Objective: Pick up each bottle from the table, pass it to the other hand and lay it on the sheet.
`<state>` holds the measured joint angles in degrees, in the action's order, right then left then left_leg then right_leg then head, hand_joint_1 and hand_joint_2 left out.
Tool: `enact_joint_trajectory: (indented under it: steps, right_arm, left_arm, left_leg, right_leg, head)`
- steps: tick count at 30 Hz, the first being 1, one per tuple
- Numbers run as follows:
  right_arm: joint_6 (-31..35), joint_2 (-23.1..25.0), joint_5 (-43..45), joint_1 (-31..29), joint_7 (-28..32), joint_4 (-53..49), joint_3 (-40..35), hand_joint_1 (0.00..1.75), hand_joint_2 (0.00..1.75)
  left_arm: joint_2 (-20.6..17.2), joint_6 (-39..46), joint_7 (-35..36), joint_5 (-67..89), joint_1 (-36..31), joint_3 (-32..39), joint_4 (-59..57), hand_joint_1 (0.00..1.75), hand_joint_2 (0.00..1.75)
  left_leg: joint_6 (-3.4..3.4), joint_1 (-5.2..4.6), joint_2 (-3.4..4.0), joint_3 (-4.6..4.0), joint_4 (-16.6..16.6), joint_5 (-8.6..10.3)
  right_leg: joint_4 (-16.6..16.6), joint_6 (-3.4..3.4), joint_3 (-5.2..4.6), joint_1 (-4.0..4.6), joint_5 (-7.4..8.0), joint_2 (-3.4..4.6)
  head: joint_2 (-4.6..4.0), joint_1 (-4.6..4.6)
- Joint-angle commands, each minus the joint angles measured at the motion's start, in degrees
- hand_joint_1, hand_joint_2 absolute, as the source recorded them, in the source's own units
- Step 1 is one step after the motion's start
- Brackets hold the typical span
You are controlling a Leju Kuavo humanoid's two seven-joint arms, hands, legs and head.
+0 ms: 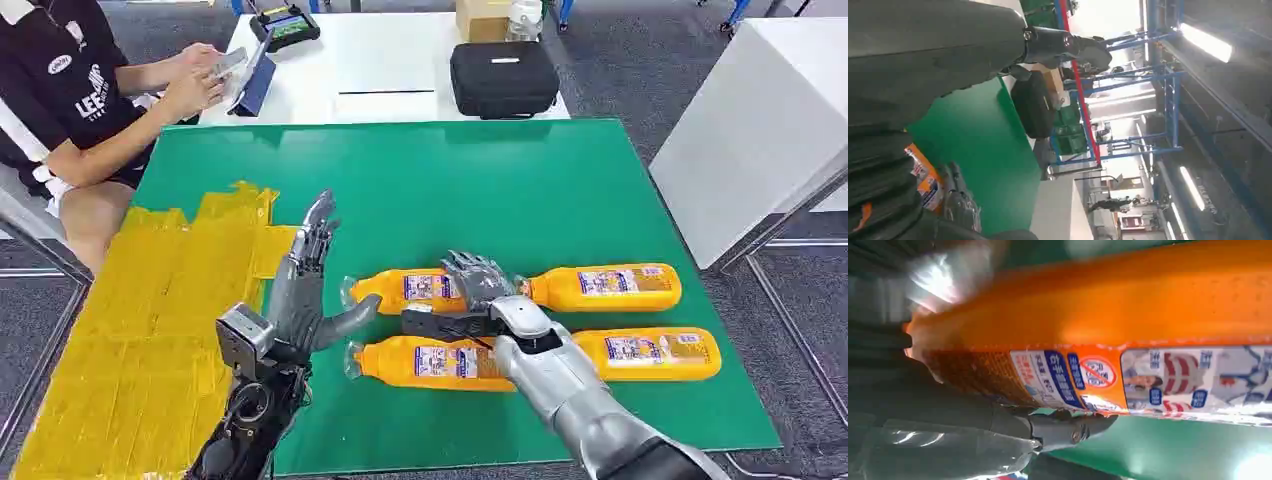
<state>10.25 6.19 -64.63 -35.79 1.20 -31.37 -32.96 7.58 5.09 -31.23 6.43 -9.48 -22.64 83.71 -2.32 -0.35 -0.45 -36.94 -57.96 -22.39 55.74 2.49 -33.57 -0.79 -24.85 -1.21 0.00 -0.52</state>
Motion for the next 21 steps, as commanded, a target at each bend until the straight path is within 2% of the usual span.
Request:
enact_joint_trajectory:
  steps: [1,5,6,7,8,13,14,16,19,21]
  right_arm:
    - [-0.98,1.48,-1.01,-4.60,-2.00,8.79,-2.54,0.00,1.75]
    - [0.66,1.32,-1.76,-4.27,-3.55,8.29,-2.58,0.00,1.75]
    - [1.37,1.19,-1.57,-4.05,-3.32,7.96,-2.24,0.09,1.75]
    - [1.78,1.09,-1.56,-3.95,-3.22,7.77,-2.11,0.96,1.75]
    - [2.30,0.93,-1.54,-3.83,-2.93,7.54,-1.95,1.57,1.75]
    - [3.45,0.65,-1.36,-3.60,-2.35,6.96,-1.38,1.59,1.75]
    - [3.87,0.59,-1.26,-3.52,-2.28,6.77,-1.14,1.68,1.75]
    - [4.44,0.58,-1.25,-3.37,-2.16,6.53,-0.97,1.71,1.75]
    - [7.72,0.75,-0.66,-2.97,-1.55,5.48,0.29,1.73,1.75]
    - [10.01,0.81,0.37,-2.54,-0.90,4.23,1.51,1.75,1.75]
  left_arm:
    - [0.38,0.07,0.38,-0.40,-1.31,2.44,-4.93,0.00,1.75]
    - [0.77,-0.14,0.73,-0.11,-0.75,2.40,-5.12,0.00,1.75]
    - [0.79,-0.19,0.73,-0.06,-0.71,2.39,-5.27,0.00,1.75]
    - [0.79,-0.21,0.72,-0.04,-0.70,2.39,-5.31,0.00,1.75]
    - [0.75,-0.27,0.69,0.01,-0.67,2.36,-5.27,0.00,1.75]
    - [0.65,-0.56,0.66,0.13,-0.41,2.38,-4.64,0.00,1.75]
    - [0.65,-0.64,0.67,0.15,-0.38,2.40,-4.63,0.00,1.75]
    - [0.66,-0.70,0.67,0.16,-0.43,2.44,-4.77,0.00,1.75]
    - [0.61,-0.75,0.65,0.17,-0.64,2.57,-5.03,0.00,1.75]
    - [0.59,-0.75,0.66,0.17,-0.79,2.67,-4.95,0.00,1.75]
  left_leg:
    - [0.14,0.04,0.07,0.27,0.03,-0.09]
    - [0.09,0.03,0.07,0.18,0.03,-0.05]
    - [0.13,0.05,0.05,0.32,0.03,-0.10]
    - [0.18,0.05,0.10,0.47,0.03,-0.16]
    - [0.08,0.03,0.02,0.19,0.05,-0.04]
    - [0.11,0.03,0.04,0.25,0.03,-0.08]
    - [0.14,0.04,0.02,0.30,0.04,-0.10]
    - [0.16,0.04,0.01,0.35,0.03,-0.12]
    - [0.10,0.03,-0.01,0.19,0.04,-0.05]
    - [0.19,0.05,0.03,0.40,0.03,-0.14]
  right_leg:
    - [-0.04,-0.11,0.27,0.03,-0.08,0.11]
    - [-0.04,-0.06,0.16,0.02,-0.04,0.09]
    - [-0.06,-0.09,0.32,0.03,-0.09,0.10]
    - [-0.07,-0.13,0.46,0.03,-0.14,0.16]
    - [-0.05,-0.05,0.19,0.01,-0.04,0.05]
    - [-0.05,-0.08,0.24,0.01,-0.07,0.09]
    - [-0.07,-0.10,0.32,0.03,-0.10,0.08]
    - [-0.06,-0.12,0.37,0.03,-0.12,0.07]
    - [-0.05,-0.08,0.19,0.02,-0.05,0.03]
    - [-0.05,-0.14,0.40,0.03,-0.14,0.10]
  head:
    - [0.00,0.00]
    - [0.00,0.00]
    - [0.00,0.00]
    - [0.00,0.00]
    - [0.00,0.00]
    - [0.00,0.00]
    - [0.00,0.00]
    - [0.00,0.00]
    - [0.00,0.00]
    - [0.00,0.00]
